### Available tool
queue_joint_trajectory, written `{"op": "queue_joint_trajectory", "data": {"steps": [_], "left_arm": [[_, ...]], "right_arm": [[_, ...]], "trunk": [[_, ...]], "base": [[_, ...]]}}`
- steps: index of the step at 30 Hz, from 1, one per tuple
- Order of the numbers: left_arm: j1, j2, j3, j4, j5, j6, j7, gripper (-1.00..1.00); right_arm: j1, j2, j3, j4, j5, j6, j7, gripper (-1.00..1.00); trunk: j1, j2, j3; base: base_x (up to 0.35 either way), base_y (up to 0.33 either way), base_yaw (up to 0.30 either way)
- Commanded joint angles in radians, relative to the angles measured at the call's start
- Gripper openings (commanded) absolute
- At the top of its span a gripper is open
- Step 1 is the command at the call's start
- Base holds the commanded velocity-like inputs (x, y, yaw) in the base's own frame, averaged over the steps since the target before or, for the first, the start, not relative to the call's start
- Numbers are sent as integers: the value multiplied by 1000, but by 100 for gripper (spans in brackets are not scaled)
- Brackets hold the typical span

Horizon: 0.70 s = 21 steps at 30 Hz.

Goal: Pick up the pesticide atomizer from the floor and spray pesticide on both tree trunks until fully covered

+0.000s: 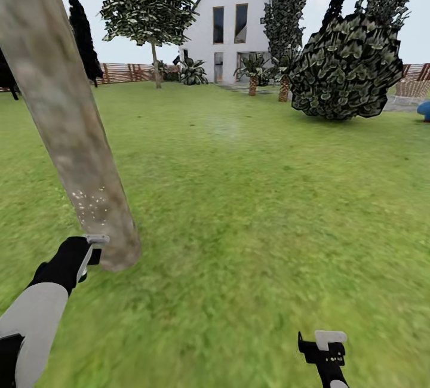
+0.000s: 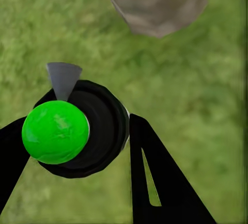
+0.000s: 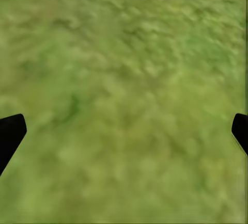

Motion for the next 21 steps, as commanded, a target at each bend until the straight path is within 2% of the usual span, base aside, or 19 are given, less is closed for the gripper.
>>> {"op": "queue_joint_trajectory", "data": {"steps": [1, 3, 6, 11, 15, 18, 21], "left_arm": [[-1, 4, 2, -1, 1, 4, 2, -100], [29, 8, 8, -8, 0, 3, 2, -100], [41, 17, 7, -11, 0, 2, 2, -100], [42, 12, 7, -12, 1, -17, 11, -100], [42, -5, 4, -3, 6, -26, 47, -100], [42, -43, 3, -2, 3, -28, 53, -100], [42, -50, 1, -4, 2, -28, 54, -100]], "right_arm": [[-1, -1, -3, 1, 10, -1, -6, 100], [-1, 0, -3, 1, 10, -1, -5, 100], [-1, 1, -3, 1, 10, -1, -4, 100], [-1, 1, -3, 1, 10, -1, -5, 100], [-1, 2, -3, 1, 10, -1, -5, 100], [-1, 2, -3, 1, 10, -1, -4, 100], [-1, 2, -3, 1, 10, -1, -4, 100]], "trunk": [[0, 0, -1], [0, 0, -1], [0, 0, -1], [0, 0, -1], [0, 0, -1], [0, 0, -1], [0, 0, -1]], "base": [[226, -208, 1], [219, -209, 0], [189, -219, 53], [146, -243, 255], [130, -251, 277], [122, -254, 278], [131, -254, 277]]}}
